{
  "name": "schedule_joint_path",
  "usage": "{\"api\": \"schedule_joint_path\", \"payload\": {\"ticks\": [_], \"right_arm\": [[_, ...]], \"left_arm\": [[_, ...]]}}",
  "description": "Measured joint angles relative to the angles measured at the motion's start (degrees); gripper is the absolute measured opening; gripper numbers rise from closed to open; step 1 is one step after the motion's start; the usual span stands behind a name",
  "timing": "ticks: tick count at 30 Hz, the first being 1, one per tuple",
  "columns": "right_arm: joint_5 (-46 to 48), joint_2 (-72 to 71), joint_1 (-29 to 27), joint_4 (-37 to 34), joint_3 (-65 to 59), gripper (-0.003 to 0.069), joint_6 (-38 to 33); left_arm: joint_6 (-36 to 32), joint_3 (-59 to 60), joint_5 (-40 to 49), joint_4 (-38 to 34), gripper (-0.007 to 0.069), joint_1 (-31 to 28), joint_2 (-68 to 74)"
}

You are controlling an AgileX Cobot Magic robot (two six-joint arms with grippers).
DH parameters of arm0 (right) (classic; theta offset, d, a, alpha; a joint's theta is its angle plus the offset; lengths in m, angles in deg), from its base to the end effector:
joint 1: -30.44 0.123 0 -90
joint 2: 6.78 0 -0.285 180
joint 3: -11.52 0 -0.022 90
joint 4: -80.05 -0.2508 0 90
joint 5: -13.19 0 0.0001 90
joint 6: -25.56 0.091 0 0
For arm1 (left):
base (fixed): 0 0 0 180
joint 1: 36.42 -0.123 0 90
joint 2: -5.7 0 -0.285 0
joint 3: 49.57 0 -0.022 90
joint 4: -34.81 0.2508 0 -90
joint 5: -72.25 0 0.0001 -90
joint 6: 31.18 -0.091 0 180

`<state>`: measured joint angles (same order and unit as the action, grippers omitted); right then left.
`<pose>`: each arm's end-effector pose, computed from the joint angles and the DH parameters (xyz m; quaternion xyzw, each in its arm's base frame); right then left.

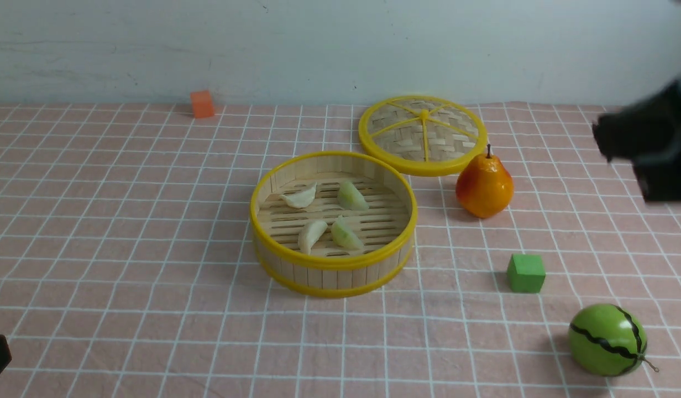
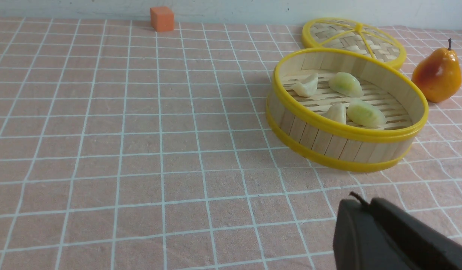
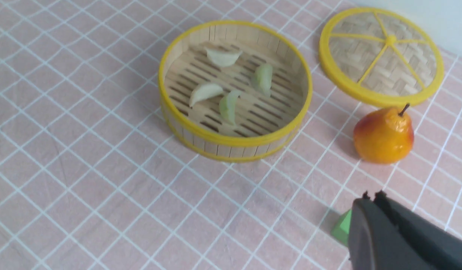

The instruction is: Put the dumplings into the steamer on the table with the pink tablecloth.

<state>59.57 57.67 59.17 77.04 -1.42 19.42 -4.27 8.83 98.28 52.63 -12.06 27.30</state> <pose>0.1672 0.0956 0.4058 -0.2575 0.8433 0.1171 0.4570 0.0645 -0.0158 0.2698 0.0527 0.7905 -0.1327 0.5956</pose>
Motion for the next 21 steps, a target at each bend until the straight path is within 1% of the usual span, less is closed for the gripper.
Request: {"api": "schedule_joint_path", "payload": {"ticks": [2, 4, 5, 6, 7, 10, 11, 12, 14, 16, 21], "right_arm": [[-7.83, -5.77, 0.00, -0.05, -11.58, -0.0018, 0.00], [-11.58, -8.50, 0.00, -0.05, -16.53, -0.0018, 0.00], [-15.36, -11.30, 0.00, -0.12, -23.91, -0.0018, 0.00], [-17.55, -13.08, 0.00, -0.22, -28.17, -0.0018, 0.00], [-18.74, -14.02, 0.00, -0.27, -29.78, -0.0016, 0.00], [-22.60, -17.92, 0.00, -0.78, -42.14, -0.0016, 0.00], [-23.28, -18.52, 0.00, -0.89, -44.96, -0.0016, 0.00], [-23.38, -18.52, 0.00, -0.89, -44.96, -0.0016, 0.00], [-23.78, -19.26, 0.00, -0.89, -51.98, -0.0013, 0.00], [-24.52, -19.39, 0.00, -0.64, -55.23, -0.0012, -0.22], [-34.34, -21.88, 0.00, 2.09, -64.40, -0.0006, -1.45]], "left_arm": [[0.00, 0.00, 0.00, 0.00, 0.0029, 0.00, 0.00], [0.00, 0.00, 0.00, 0.00, 0.0031, 0.00, 0.00], [0.00, 0.00, 0.00, 0.00, 0.0034, 0.00, 0.00], [0.00, 0.00, 0.00, 0.00, 0.0036, 0.00, 0.00], [0.00, 0.00, 0.00, 0.00, 0.0036, 0.00, 0.00], [0.00, 0.00, 0.00, 0.00, 0.0038, 0.00, 0.00], [0.00, 0.00, 0.00, 0.00, 0.0039, 0.00, 0.00], [0.00, 0.00, 0.00, 0.00, 0.0039, 0.00, 0.00], [0.00, 0.00, 0.00, 0.00, 0.0039, 0.00, 0.00], [0.00, 0.00, 0.00, 0.00, 0.0042, 0.00, 0.00], [0.00, 0.00, 0.00, 0.00, 0.0050, 0.00, 0.00]]}}
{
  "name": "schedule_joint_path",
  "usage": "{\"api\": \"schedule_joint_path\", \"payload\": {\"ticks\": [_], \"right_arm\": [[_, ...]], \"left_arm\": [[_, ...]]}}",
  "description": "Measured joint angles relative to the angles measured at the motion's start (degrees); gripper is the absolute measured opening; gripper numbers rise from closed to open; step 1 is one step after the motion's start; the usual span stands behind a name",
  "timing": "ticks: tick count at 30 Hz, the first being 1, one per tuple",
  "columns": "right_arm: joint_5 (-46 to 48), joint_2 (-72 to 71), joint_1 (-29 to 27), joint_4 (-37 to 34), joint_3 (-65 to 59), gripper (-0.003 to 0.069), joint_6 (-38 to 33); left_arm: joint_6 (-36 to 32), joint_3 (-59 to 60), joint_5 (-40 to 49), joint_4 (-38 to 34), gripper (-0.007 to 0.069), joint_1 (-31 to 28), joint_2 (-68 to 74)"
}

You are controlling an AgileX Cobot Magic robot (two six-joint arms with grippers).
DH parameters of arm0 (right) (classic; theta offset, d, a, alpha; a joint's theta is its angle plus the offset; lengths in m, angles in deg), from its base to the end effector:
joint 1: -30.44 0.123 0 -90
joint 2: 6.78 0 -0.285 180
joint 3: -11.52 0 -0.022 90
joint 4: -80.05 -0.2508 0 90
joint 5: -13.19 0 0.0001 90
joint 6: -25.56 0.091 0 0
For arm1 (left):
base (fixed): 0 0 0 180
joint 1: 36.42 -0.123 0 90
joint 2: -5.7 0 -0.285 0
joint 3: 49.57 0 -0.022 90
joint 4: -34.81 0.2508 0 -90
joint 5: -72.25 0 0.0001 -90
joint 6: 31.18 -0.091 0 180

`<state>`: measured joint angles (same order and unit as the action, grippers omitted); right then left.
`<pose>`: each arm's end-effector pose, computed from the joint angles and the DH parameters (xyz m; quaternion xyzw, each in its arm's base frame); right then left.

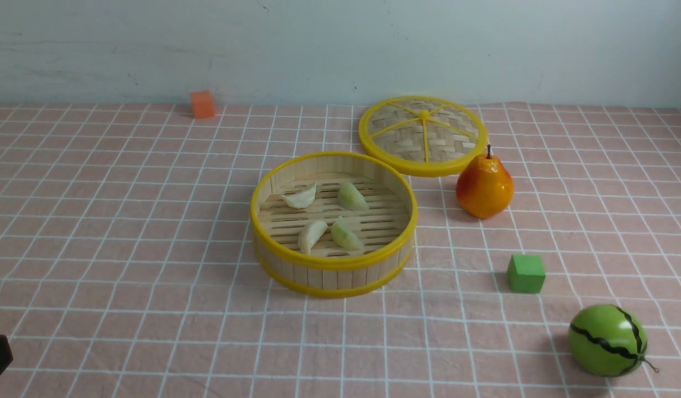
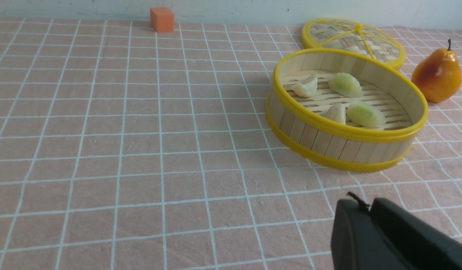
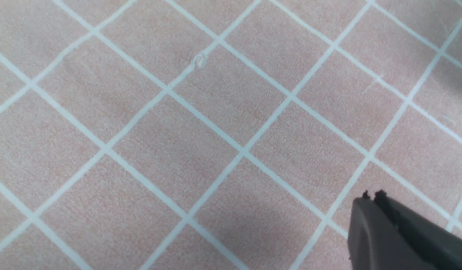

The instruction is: Put the dumplings into the steamer on the table with the pink tablecloth.

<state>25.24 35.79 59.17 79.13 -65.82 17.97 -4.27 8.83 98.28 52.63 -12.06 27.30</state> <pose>0.0753 0.0416 0.1489 -0.2785 0.8699 0.0793 0.3993 0.0645 -0.0158 0.2698 0.0527 0.7905 -0.1327 0.5956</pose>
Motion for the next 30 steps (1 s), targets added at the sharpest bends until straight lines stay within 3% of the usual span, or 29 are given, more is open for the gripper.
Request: {"api": "schedule_joint_path", "payload": {"ticks": [7, 11, 17, 20, 25, 30], "right_arm": [[-2.18, -11.54, -1.56, -0.33, -1.21, -0.0004, 2.43], [-2.25, -19.44, -6.43, -0.44, -1.25, -0.0004, 7.59], [-0.61, -28.23, -14.83, -0.44, -1.25, -0.0004, 8.55], [4.62, -33.98, -20.05, -0.43, -1.25, -0.0003, 8.74], [9.29, -35.34, -24.34, -1.08, -0.90, -0.0003, 10.89], [9.96, -35.34, -25.12, -1.33, -0.78, -0.0001, 11.51]], "left_arm": [[0.00, 0.00, 0.11, 0.00, 0.0056, 0.00, 0.00], [0.00, 0.00, 0.47, 0.00, 0.0060, 0.00, 0.00], [0.00, 0.00, 0.59, 0.00, 0.0071, 0.00, 0.00], [0.00, 0.00, 0.65, 0.00, 0.0074, 0.00, 0.00], [0.00, 0.00, 0.93, 0.00, 0.0076, 0.00, 0.05], [0.00, 0.00, 1.01, 0.00, 0.0083, 0.00, 0.05]]}}
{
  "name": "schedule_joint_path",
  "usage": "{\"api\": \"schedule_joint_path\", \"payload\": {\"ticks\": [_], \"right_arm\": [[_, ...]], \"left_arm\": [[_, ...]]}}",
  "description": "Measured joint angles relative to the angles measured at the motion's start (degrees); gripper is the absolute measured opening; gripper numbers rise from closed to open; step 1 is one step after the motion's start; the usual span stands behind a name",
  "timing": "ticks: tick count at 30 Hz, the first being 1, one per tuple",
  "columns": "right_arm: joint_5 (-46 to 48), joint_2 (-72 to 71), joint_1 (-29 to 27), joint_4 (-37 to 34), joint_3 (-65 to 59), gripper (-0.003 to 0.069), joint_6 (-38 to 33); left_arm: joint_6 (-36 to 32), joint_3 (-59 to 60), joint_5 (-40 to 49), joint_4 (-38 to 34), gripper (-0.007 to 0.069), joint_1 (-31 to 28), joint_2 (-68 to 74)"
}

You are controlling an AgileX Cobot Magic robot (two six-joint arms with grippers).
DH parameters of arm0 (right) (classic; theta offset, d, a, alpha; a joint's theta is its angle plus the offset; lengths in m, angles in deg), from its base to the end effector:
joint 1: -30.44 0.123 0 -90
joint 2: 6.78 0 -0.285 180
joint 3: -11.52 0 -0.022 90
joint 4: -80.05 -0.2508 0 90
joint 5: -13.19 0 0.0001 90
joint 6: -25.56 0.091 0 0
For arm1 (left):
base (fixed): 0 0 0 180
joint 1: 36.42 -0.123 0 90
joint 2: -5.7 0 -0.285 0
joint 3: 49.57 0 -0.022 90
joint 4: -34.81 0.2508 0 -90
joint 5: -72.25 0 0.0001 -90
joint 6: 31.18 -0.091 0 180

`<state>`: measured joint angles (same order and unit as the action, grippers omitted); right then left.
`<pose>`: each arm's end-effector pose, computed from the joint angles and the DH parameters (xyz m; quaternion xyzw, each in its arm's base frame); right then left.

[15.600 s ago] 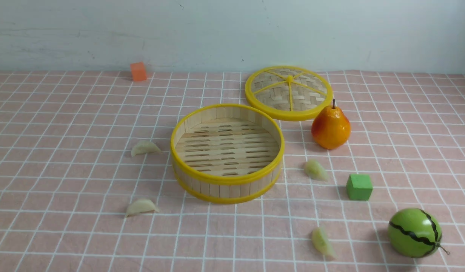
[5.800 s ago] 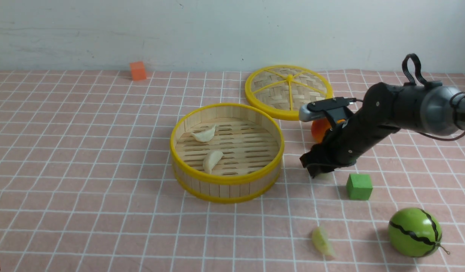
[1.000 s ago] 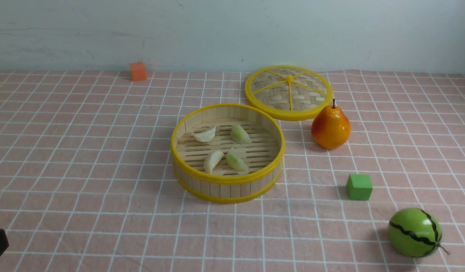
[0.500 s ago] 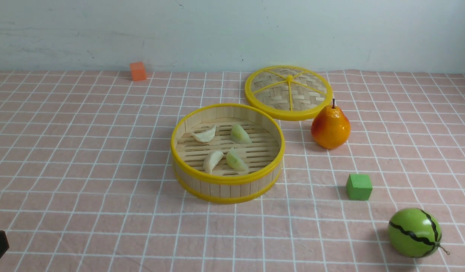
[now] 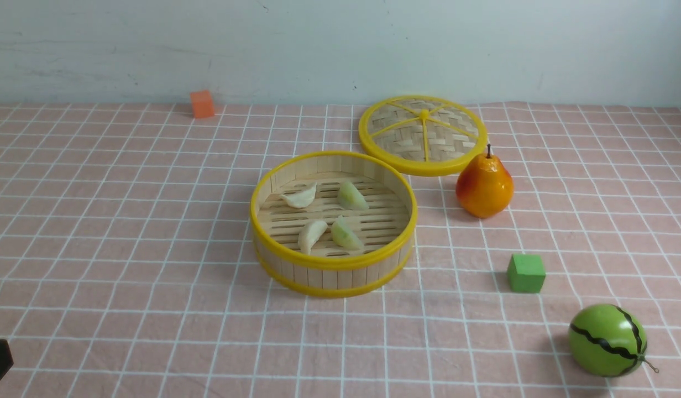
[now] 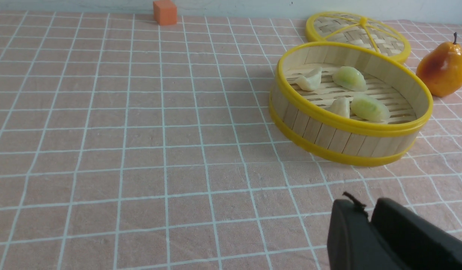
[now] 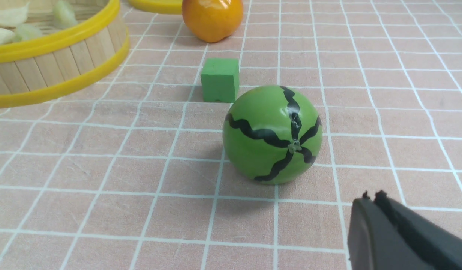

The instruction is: Put the dumplings into the steamer on the table with the pink tablecloth.

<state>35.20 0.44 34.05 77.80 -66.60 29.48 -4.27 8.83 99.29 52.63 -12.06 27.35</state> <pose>0.0521 0.0046 0.1739 0.0125 0.8055 0.0556 0.5899 0.0644 -0.0152 0.2683 0.0514 0.7960 -0.1290 0.5892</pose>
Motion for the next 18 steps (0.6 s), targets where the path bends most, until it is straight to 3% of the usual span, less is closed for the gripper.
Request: {"api": "schedule_joint_path", "payload": {"ticks": [18], "right_arm": [[0.12, 0.00, 0.00, 0.00, 0.04, 0.0012, 0.18]], "left_arm": [[0.00, 0.00, 0.26, 0.00, 0.0098, 0.00, 0.00]]}}
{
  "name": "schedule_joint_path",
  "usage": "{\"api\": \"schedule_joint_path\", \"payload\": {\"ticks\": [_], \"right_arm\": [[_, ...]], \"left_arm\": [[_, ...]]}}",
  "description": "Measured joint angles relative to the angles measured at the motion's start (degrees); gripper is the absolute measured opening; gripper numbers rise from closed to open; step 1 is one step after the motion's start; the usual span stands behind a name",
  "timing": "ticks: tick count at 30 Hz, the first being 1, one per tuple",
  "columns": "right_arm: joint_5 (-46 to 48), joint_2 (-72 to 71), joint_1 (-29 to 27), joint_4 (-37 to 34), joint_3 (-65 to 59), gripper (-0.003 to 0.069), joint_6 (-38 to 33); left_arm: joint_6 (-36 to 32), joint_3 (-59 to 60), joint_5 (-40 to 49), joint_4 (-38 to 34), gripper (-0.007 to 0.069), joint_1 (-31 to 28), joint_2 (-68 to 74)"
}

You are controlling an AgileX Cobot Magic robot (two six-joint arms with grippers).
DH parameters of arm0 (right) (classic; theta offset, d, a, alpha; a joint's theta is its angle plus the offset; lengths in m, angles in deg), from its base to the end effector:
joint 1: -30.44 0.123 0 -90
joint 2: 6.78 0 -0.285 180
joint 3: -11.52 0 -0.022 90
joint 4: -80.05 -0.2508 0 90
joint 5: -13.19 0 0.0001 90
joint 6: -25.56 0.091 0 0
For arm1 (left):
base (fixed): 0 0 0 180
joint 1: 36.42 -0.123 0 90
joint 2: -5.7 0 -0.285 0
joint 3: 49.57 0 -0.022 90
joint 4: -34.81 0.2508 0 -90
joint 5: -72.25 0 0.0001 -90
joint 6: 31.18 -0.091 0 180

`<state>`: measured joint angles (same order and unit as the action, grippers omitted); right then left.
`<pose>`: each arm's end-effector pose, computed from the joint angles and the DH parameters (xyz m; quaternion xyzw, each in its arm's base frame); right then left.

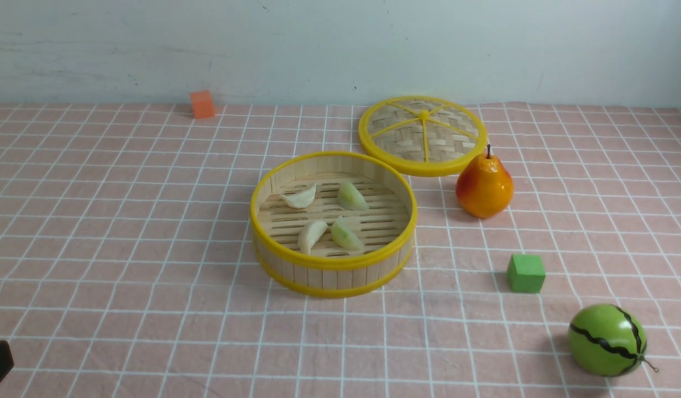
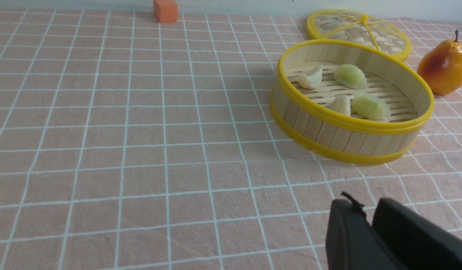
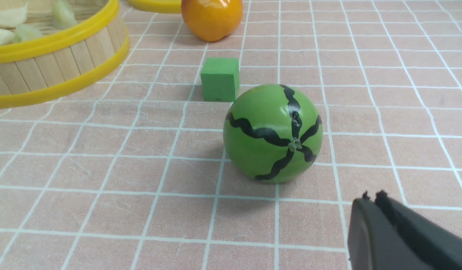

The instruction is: Put the dumplings into the steamer on the table with the pink tablecloth.

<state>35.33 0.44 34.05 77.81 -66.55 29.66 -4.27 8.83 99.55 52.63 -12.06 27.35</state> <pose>0.0520 0.0046 0.1740 0.0137 0.8059 0.0564 0.5892 0.0643 -0.0151 0.2679 0.0511 0.7973 -0.1281 0.5876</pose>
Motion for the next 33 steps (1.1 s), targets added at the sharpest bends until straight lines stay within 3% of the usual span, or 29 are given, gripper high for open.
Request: {"api": "schedule_joint_path", "payload": {"ticks": [6, 10, 14, 18, 20, 21, 24, 27, 33], "right_arm": [[0.05, 0.00, 0.00, 0.00, 0.00, 0.0020, 0.00], [0.05, 0.00, 0.00, 0.00, 0.00, 0.0023, 0.00], [0.05, 0.00, 0.00, 0.00, 0.00, 0.0031, 0.06], [0.05, 0.00, 0.00, 0.00, 0.00, 0.0038, 0.06], [0.05, 0.00, -0.03, 0.00, 0.00, 0.0039, 0.06], [0.10, -0.06, -0.03, 0.00, 0.00, 0.0041, 0.06], [0.10, -0.06, -0.03, 0.00, 0.00, 0.0045, 0.06], [0.10, -0.06, -0.03, 0.00, 0.00, 0.0050, 0.06], [0.10, -0.06, -0.03, 0.00, 0.00, 0.0053, 0.06]], "left_arm": [[0.00, 0.00, 0.00, 0.00, 0.0106, 0.00, 0.00], [0.00, 5.24, -5.01, 0.31, 0.0109, -0.95, -2.44], [0.00, 14.80, -11.03, -0.51, 0.0110, -7.72, -8.21], [-0.83, 19.92, -17.02, -7.23, 0.0101, -15.29, -13.52], [-2.99, 20.17, -16.87, -9.22, 0.0082, -17.68, -14.22], [-6.19, 20.15, -15.51, -11.50, 0.0036, -19.71, -14.41], [-10.47, 20.24, -10.00, -16.38, -0.0014, -20.56, -14.41], [-13.65, 20.54, -5.21, -18.37, -0.0014, -20.49, -14.41], [-21.49, 20.61, -4.84, -18.55, -0.0014, -19.31, -14.41]]}}
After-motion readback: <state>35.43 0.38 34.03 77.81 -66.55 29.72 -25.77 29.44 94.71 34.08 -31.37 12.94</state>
